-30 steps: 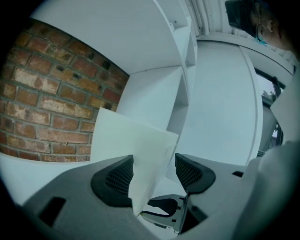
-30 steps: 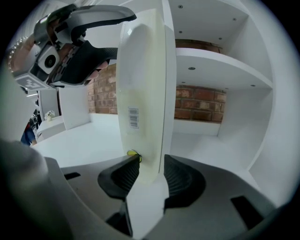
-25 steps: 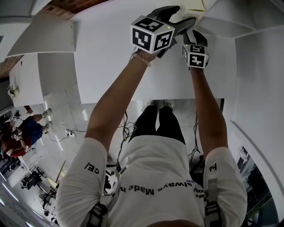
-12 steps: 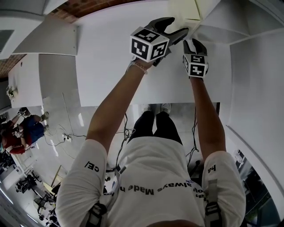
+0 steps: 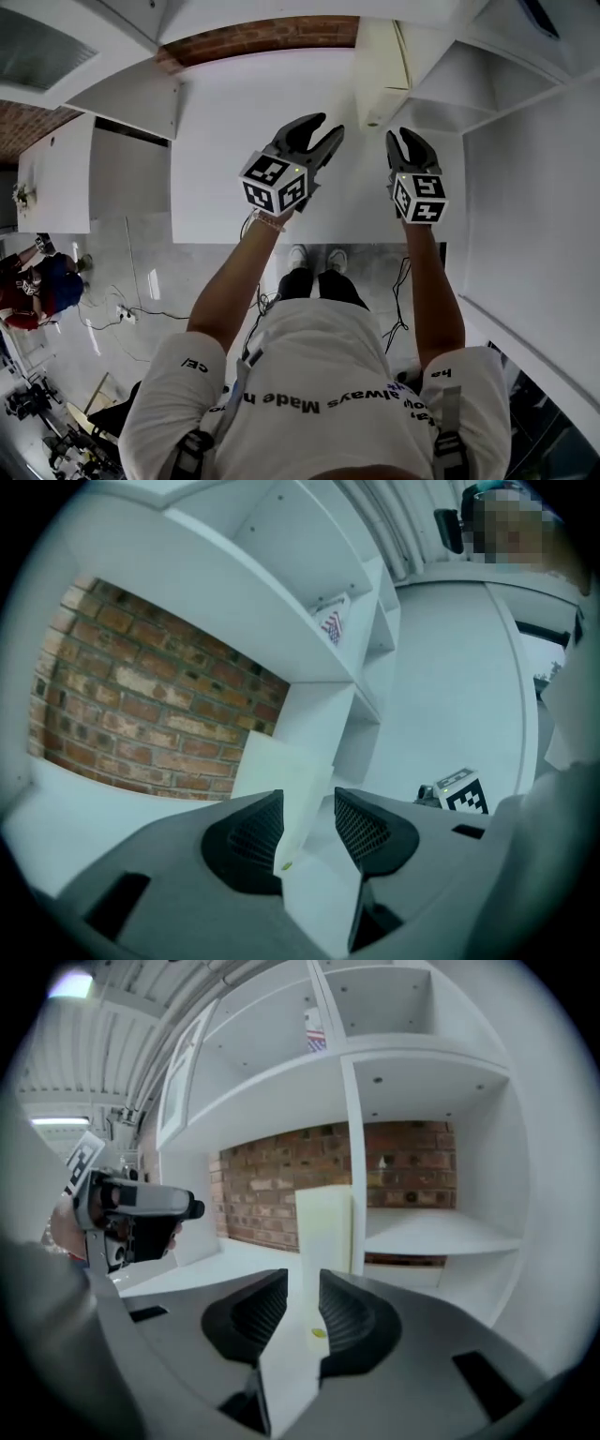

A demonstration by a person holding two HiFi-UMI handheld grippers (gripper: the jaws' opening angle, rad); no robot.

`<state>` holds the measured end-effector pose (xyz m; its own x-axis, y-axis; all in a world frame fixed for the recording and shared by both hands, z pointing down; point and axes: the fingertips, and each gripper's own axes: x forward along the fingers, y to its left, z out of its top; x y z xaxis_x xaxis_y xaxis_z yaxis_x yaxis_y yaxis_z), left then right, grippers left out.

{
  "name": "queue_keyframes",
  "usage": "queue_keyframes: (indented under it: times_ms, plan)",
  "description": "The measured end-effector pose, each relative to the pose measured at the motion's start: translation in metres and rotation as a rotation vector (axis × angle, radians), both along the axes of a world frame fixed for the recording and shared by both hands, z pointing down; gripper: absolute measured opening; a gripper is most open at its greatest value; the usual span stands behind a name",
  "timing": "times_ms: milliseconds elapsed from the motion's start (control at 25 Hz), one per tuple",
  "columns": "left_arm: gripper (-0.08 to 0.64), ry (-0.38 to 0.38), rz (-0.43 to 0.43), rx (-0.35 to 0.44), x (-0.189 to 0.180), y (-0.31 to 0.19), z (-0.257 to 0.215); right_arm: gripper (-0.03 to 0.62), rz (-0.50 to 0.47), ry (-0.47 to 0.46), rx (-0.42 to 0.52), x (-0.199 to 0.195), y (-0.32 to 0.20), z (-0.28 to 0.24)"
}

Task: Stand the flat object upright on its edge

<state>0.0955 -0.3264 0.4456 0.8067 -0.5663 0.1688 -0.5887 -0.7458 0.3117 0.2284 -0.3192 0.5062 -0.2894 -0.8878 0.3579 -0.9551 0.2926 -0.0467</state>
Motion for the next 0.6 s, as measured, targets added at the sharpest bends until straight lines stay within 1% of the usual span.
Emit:
queue_keyframes:
  times_ms: [80,200,280,400,600]
  plan:
    - [0.152,-0.001,-0.030,0.049,-0.017,0.014,-0.018,0.091,-0.061,-0.036,0.027,-0.018,0.012,-0.027]
    - [0.142,-0.045,-0.046,0.124,-0.039,0.039,-0.040,0.084,-0.129,-0.077,0.056,-0.042,0.034,-0.062]
    - [0.125,-0.042,-0.066,0.137,-0.055,0.054,-0.054,0.084,-0.159,-0.087,0.074,-0.055,0.048,-0.085]
    - [0.101,-0.019,-0.096,0.137,-0.077,0.075,-0.074,0.080,-0.197,-0.093,0.089,-0.072,0.069,-0.115]
    - [0.076,-0.004,-0.122,0.160,-0.100,0.107,-0.108,0.072,-0.242,-0.098,0.110,-0.097,0.101,-0.159]
